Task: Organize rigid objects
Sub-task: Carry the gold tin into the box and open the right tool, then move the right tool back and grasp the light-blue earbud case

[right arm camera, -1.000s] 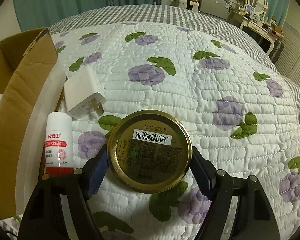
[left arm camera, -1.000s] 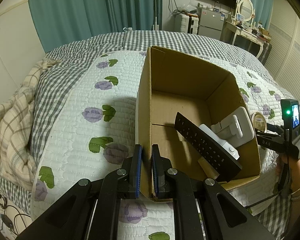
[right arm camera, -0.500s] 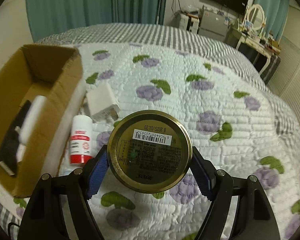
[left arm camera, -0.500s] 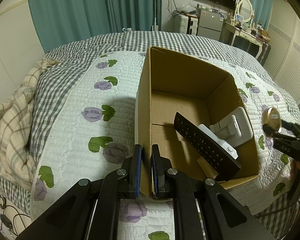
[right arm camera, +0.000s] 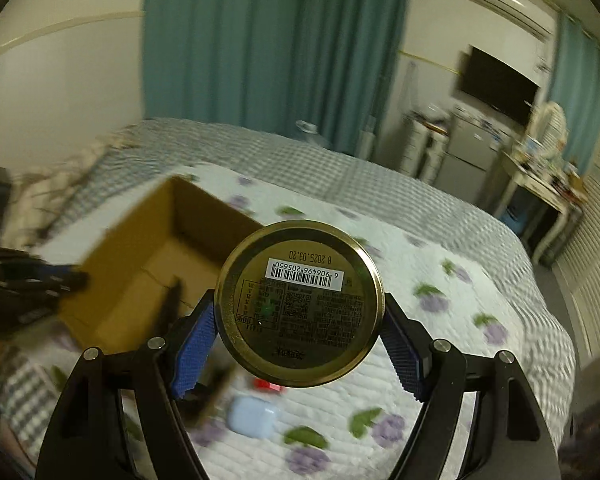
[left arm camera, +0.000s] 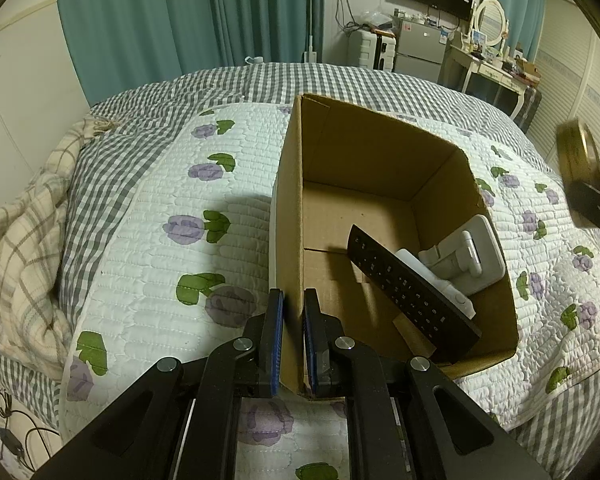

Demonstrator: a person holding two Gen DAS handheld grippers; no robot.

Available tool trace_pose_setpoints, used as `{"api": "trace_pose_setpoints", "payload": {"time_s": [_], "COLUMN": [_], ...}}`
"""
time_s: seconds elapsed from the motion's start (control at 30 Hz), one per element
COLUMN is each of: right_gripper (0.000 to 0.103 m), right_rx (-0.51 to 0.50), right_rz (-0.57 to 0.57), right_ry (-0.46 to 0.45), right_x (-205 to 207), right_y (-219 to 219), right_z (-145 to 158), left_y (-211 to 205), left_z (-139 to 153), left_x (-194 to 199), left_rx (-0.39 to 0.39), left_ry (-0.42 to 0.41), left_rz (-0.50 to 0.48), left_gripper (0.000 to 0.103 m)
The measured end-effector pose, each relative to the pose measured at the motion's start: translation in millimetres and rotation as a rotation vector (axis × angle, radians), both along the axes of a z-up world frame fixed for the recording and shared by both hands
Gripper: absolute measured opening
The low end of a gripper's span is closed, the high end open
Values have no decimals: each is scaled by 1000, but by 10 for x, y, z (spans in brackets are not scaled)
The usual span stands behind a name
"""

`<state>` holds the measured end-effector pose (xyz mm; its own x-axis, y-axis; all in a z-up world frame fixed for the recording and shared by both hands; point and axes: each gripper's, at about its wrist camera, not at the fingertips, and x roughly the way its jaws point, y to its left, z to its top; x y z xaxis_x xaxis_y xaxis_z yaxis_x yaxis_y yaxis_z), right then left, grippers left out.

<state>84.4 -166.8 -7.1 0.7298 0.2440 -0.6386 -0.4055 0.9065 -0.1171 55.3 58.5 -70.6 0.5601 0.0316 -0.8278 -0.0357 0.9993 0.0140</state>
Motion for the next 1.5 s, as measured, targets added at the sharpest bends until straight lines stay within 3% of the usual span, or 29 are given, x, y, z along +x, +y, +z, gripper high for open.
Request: {"api": "trace_pose_setpoints", "payload": {"time_s": [0.13,0.3,0.53,0.7,0.9,0.97,1.27,1.5], "right_gripper": [77,77,77,77,78,93,95,95], "right_rx": [5,4,-30,-65,-68,-93,-75,-49], "right_rz": [83,139,106,104,111,86,50,-16], "right_ry": [12,73,173,165,175,156,15,-24], "right_x": [17,135,501,524,515,489,192,36], "right_y": [352,672,889,925,952,954,635,193], "right_z": [-40,-336,-793,-913,-910,-878,-347,-60], "left_y": [-2,1,-16,-15,-18,-11,22,20], "left_z": [-2,-1,5,17,21,19,9,10], "left_x": [0,-1,1,27,41,35,58,58], "left_rx": [0,0,-5,-8,-9,-7,-9,0], "left_ry": [0,-1,-1,-1,1,0,5,6], "left_rz": [0,0,-2,-2,-2,-2,0,0], "left_gripper": [9,9,9,9,9,9,9,9]}}
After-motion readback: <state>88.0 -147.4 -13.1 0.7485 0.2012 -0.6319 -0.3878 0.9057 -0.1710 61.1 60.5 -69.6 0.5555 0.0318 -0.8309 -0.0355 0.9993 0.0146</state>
